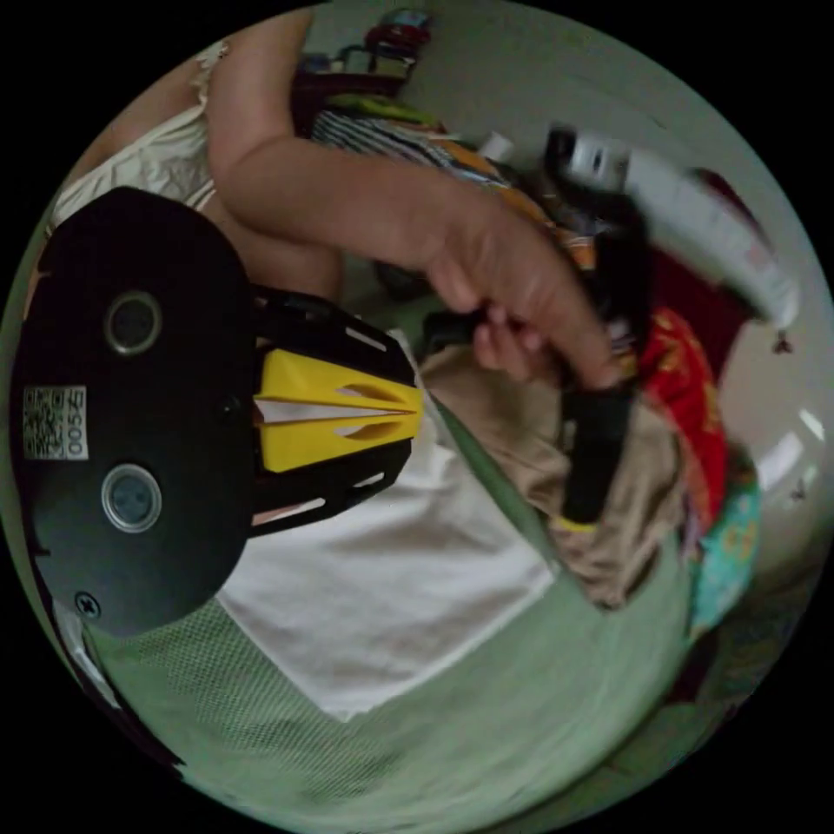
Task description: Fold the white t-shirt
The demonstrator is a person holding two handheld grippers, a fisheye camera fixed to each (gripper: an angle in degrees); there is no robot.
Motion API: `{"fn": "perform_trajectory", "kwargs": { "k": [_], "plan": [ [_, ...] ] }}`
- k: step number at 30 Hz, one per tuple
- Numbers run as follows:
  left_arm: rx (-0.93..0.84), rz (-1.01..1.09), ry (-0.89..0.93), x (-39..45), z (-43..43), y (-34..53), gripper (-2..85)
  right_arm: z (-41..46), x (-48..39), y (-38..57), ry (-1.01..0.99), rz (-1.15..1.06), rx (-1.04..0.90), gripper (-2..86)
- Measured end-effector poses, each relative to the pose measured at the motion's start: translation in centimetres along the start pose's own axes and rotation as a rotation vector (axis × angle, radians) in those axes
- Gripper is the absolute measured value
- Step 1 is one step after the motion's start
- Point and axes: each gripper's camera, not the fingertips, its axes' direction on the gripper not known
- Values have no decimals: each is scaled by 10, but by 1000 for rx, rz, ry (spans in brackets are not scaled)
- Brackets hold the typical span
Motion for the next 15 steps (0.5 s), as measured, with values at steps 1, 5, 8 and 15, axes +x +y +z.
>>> {"fn": "perform_trajectory", "kwargs": {
  "k": [1,5,8,15],
  "plan": [
    [10,0,-21,-1,-9,11,-4,12,1,-3,32,10,-63,-13],
    [46,-27,-45,-4,-40,48,1,18,10,-6,54,23,-126,-13],
    [59,1,5,-4,-66,75,21,-24,30,11,-47,79,46,-12],
    [-99,8,-45,9,-88,147,83,-94,95,69,64,427,350,-12]
  ]
}}
